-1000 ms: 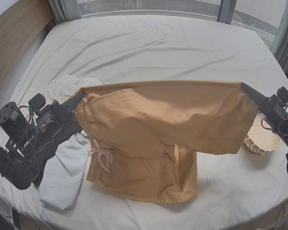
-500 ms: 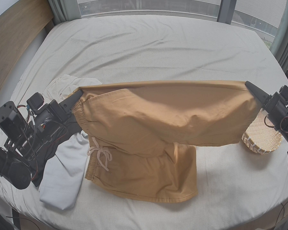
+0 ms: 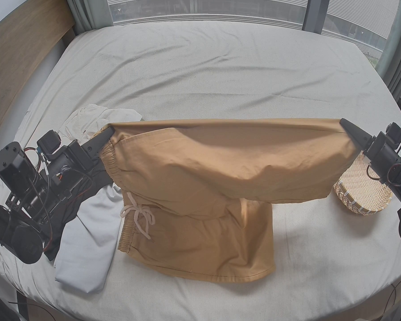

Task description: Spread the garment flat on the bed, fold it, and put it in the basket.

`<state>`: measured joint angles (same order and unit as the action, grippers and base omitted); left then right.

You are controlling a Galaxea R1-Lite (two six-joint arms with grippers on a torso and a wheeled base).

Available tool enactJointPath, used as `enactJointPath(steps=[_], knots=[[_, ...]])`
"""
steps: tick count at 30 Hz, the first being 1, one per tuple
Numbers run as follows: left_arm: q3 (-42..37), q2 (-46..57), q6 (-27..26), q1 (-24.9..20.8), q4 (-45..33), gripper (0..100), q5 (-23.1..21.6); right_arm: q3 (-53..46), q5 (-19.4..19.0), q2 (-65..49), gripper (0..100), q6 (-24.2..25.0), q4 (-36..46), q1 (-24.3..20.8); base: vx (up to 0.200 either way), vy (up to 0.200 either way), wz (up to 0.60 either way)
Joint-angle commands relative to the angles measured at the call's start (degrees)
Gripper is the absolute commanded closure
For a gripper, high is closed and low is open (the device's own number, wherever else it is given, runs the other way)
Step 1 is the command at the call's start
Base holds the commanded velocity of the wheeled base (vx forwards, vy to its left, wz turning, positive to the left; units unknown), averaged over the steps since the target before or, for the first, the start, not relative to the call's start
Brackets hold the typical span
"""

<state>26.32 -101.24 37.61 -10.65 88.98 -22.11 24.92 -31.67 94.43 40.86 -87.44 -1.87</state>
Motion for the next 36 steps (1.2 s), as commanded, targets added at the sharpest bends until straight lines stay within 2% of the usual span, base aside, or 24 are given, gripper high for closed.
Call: enactJointPath(steps=[1,15,20,25,31,36], knots=[[-0.04,-0.18,0.01,-0.07,0.05,100,0.05,0.04,-0.06,0.32,100,0.01,-0.01,0.28,0.000,0.000,0.00],[1.01,-2.73,0.54,-2.44,0.14,100,0.14,3.56,-0.15,1.99,100,0.01,0.78,-0.51,0.000,0.000,0.00],[8.84,-9.24,0.27,-1.65,0.05,100,0.84,10.94,-0.15,8.23,100,0.01,2.89,0.11,0.000,0.000,0.00],[11.83,-11.35,0.27,-0.95,0.05,100,1.02,13.93,-0.15,10.95,100,0.01,3.51,0.20,0.000,0.000,0.00],[16.48,-16.27,0.36,-0.95,0.05,100,3.74,20.26,-0.15,17.28,100,0.01,3.51,0.20,0.000,0.000,0.00],[20.17,-19.26,0.36,-0.95,0.05,100,4.27,23.86,-0.15,19.57,100,0.01,3.60,0.11,0.000,0.000,0.00]])
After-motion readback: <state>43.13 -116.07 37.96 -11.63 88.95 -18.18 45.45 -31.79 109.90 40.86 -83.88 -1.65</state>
